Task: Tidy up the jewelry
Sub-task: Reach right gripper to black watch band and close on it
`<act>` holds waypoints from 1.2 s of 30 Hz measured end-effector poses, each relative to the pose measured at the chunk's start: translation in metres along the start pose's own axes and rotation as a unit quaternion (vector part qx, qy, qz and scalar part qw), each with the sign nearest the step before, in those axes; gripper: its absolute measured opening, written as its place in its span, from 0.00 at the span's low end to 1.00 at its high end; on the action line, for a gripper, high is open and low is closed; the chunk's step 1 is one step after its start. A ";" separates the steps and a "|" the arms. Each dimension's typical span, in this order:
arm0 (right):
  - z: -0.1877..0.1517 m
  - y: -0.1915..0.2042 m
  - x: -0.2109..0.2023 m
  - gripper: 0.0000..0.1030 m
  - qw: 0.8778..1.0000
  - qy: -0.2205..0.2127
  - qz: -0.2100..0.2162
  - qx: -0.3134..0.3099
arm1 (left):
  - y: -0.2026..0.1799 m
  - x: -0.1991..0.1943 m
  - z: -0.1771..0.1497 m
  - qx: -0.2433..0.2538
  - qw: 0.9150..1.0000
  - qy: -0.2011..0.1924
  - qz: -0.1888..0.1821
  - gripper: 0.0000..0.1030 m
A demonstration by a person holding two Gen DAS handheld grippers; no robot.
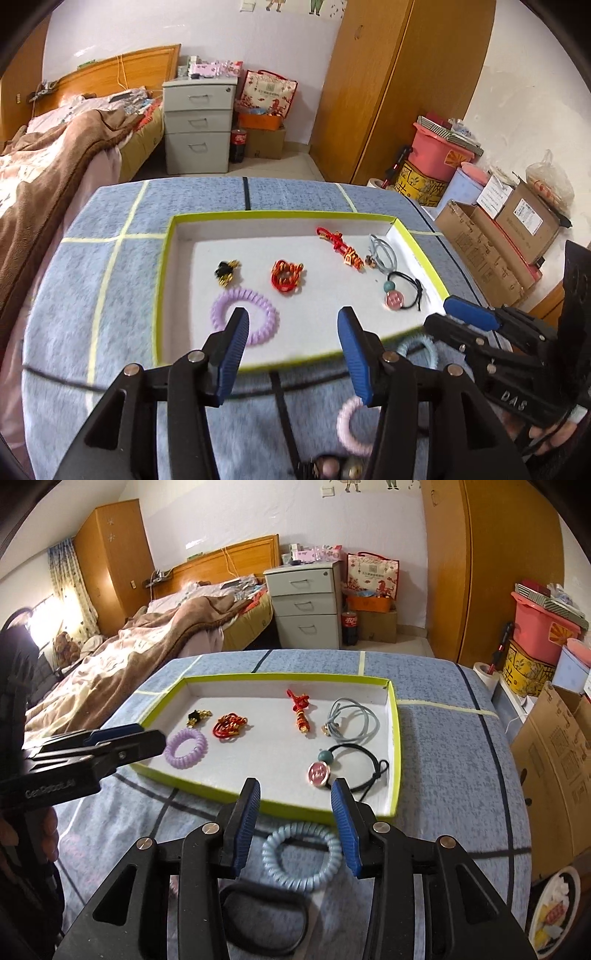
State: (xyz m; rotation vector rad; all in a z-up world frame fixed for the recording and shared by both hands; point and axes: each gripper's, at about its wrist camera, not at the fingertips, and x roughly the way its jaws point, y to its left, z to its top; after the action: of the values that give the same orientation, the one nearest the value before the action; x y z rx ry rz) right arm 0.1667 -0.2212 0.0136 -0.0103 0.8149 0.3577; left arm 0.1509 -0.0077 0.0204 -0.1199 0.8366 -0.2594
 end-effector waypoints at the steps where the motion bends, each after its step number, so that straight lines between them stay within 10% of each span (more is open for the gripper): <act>1: -0.003 0.000 -0.003 0.40 1.000 -0.001 0.000 0.002 | 0.000 -0.004 -0.003 0.000 1.000 -0.002 0.001 0.51; 36: -0.067 -0.001 -0.010 0.33 0.997 0.073 -0.023 -0.006 | 0.034 -0.047 -0.100 -0.059 0.998 0.002 -0.002 0.52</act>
State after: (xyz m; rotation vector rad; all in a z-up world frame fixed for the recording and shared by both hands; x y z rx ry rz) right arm 0.1138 -0.2349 -0.0255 -0.0660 0.9549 0.3208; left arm 0.0520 0.0379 -0.0193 -0.2310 0.8557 -0.2137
